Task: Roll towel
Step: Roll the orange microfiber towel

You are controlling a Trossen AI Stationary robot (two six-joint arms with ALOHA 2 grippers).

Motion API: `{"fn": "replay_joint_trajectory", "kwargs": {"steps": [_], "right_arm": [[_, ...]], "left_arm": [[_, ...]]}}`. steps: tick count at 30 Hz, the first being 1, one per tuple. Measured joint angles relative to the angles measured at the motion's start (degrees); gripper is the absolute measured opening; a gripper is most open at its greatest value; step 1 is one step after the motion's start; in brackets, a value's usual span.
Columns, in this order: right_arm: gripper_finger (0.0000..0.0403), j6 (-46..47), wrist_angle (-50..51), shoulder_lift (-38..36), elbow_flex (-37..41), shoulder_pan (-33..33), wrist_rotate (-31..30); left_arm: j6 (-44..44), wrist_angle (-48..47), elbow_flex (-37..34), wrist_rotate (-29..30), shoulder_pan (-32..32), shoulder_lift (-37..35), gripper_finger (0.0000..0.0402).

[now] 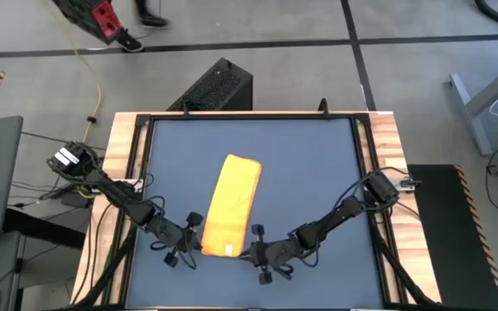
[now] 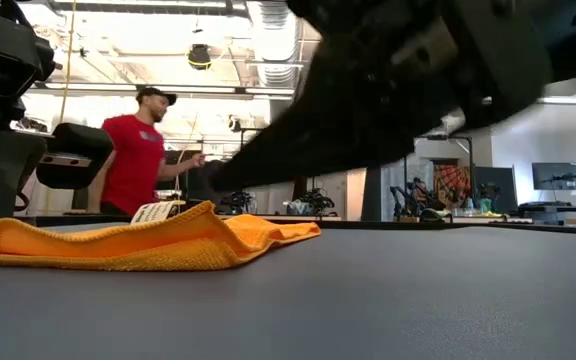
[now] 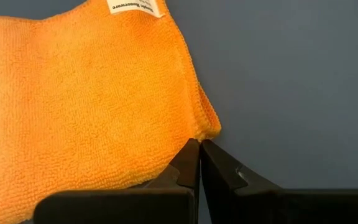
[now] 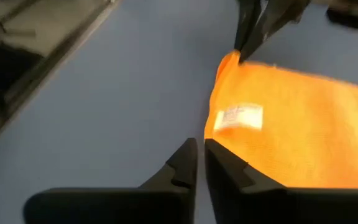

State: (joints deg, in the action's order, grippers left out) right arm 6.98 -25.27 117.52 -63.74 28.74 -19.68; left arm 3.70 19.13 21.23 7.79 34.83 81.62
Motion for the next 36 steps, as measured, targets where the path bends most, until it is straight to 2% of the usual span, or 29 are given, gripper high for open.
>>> {"fn": "replay_joint_trajectory", "kwargs": {"steps": [3,7,11,15,26,31,36], "right_arm": [[0.0097,-0.31,2.50,1.78,-1.71,0.16,-0.02],[0.0151,-5.71,2.85,4.75,-4.29,0.22,-0.54],[0.0198,-9.47,3.22,4.40,-6.91,1.15,-3.54],[0.0223,-12.78,6.48,3.54,-8.84,2.62,-7.31],[0.0216,-9.67,8.72,6.57,-9.27,0.40,-7.63],[0.0198,-6.82,9.81,6.51,-9.35,-0.29,-7.39],[0.0162,-5.40,10.21,6.51,-9.34,-0.08,-6.88]], "left_arm": [[0.05,-0.14,0.00,0.02,0.00,0.00,0.0000],[0.01,-0.17,0.00,0.05,0.00,-0.01,0.0000],[0.07,-0.45,0.00,-0.29,-0.02,0.00,0.0000],[-0.09,-0.54,0.00,-1.09,-0.03,0.00,0.0000],[0.03,-0.37,0.00,-1.20,-0.17,0.00,0.0000],[0.33,-0.41,0.00,-1.42,-0.17,0.00,0.0000],[0.74,-0.29,0.00,-2.46,-0.17,0.00,0.0000]]}}
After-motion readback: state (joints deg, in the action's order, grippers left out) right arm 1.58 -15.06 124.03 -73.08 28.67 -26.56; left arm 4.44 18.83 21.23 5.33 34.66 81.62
